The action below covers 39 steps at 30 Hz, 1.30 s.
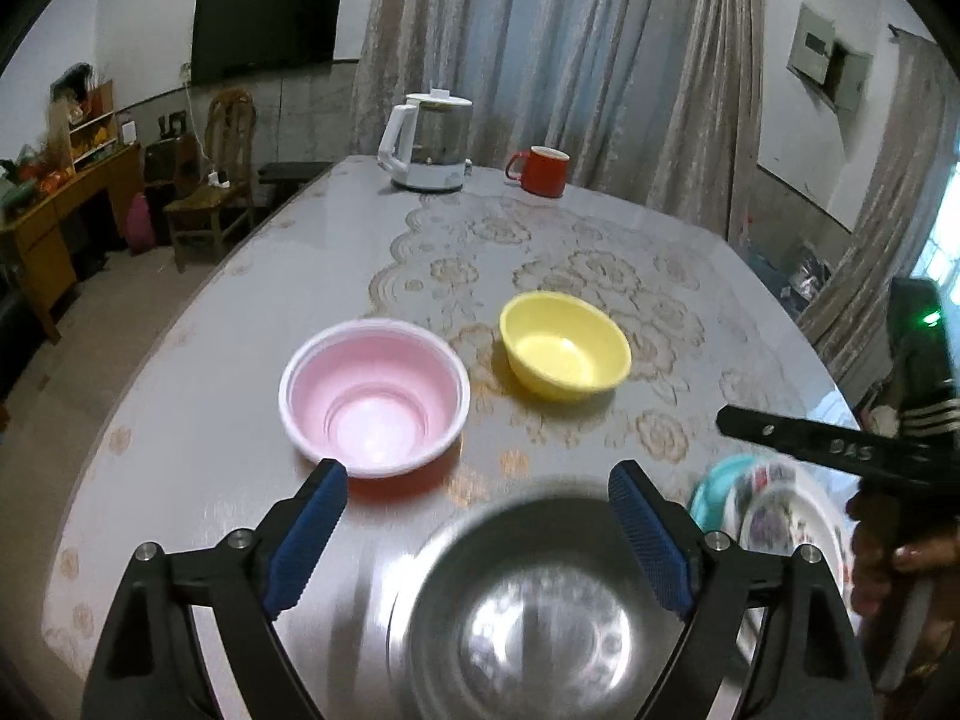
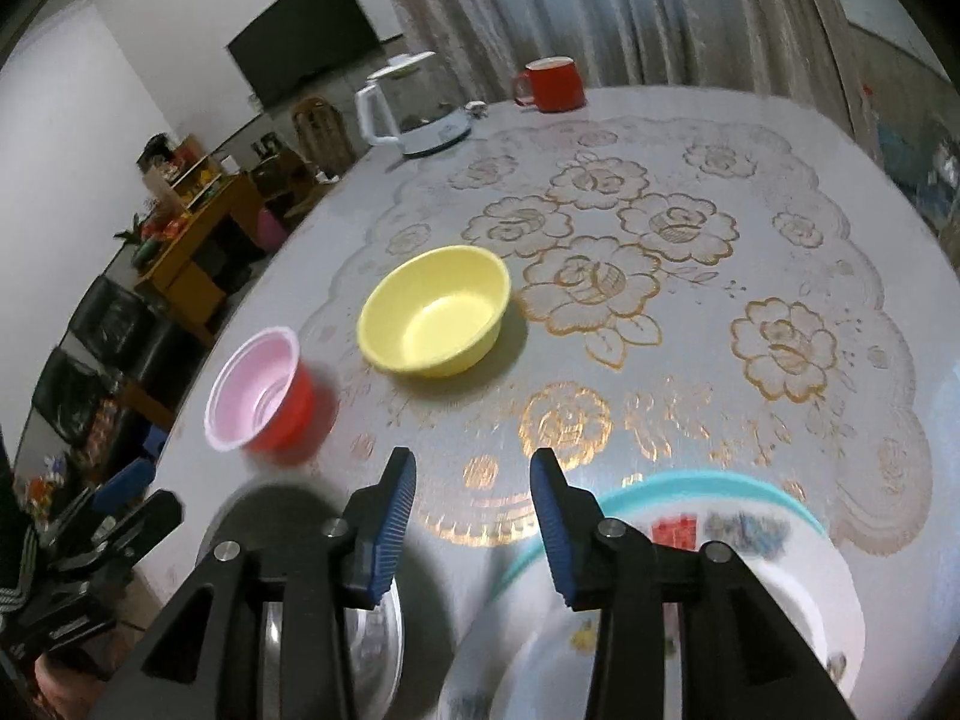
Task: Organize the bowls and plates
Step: 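Lower the steel bowl onto the table and open both grippers, then close both grippers on the yellow bowl rim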
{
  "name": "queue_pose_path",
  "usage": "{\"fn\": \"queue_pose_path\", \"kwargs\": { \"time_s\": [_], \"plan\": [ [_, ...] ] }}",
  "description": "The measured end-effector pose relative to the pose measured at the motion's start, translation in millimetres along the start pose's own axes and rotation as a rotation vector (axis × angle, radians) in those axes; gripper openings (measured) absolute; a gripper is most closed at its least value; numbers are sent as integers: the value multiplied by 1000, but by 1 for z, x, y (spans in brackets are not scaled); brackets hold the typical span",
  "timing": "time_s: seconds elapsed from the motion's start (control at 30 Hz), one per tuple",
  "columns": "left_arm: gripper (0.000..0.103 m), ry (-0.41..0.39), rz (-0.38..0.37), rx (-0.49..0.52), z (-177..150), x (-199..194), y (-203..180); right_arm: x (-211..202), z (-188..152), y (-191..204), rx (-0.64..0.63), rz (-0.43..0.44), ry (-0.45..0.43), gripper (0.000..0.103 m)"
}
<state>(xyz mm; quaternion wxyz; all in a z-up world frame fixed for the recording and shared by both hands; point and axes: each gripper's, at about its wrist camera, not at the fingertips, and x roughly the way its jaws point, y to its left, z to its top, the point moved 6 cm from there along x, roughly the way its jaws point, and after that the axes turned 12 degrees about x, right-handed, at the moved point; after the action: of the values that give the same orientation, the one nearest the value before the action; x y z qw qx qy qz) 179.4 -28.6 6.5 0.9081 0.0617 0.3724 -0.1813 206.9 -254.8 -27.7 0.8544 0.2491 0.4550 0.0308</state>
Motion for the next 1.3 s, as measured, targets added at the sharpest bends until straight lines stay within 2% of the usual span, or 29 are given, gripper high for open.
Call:
{"fn": "queue_pose_path", "kwargs": {
  "time_s": [0.13, 0.27, 0.5, 0.57, 0.7, 0.77, 1.03, 1.1, 1.13, 1.2, 1.23, 1.3],
  "plan": [
    [89, 9, -24, 3, 24, 16, -1, 18, 22, -5, 64, 14, 15, 39],
    [89, 36, -14, 62, 46, 40, -9, 35, 39, -3, 133, 77, 51, 39],
    [85, 123, -78, 57, 66, 98, -17, 70, 58, 1, 155, 37, 75, 39],
    [77, 149, -71, 44, 68, 111, -16, 78, 60, 1, 162, 30, 81, 38],
    [71, 172, -77, 39, 69, 129, -16, 92, 64, 1, 156, 8, 82, 33],
    [64, 186, -79, 44, 70, 137, -16, 97, 65, -1, 155, -4, 84, 33],
    [57, 237, -72, 68, 65, 161, -20, 112, 60, -11, 168, -9, 127, 29],
    [49, 244, -82, 68, 64, 165, -21, 114, 59, -10, 153, -9, 134, 27],
    [41, 249, -84, 74, 63, 167, -23, 114, 58, -10, 148, -5, 135, 26],
    [33, 256, -85, 87, 63, 169, -25, 116, 56, -10, 151, 4, 140, 25],
    [26, 259, -86, 97, 61, 170, -27, 117, 55, -12, 156, 2, 145, 24],
    [22, 267, -96, 101, 59, 173, -29, 120, 53, -14, 166, -2, 156, 24]
  ]
}}
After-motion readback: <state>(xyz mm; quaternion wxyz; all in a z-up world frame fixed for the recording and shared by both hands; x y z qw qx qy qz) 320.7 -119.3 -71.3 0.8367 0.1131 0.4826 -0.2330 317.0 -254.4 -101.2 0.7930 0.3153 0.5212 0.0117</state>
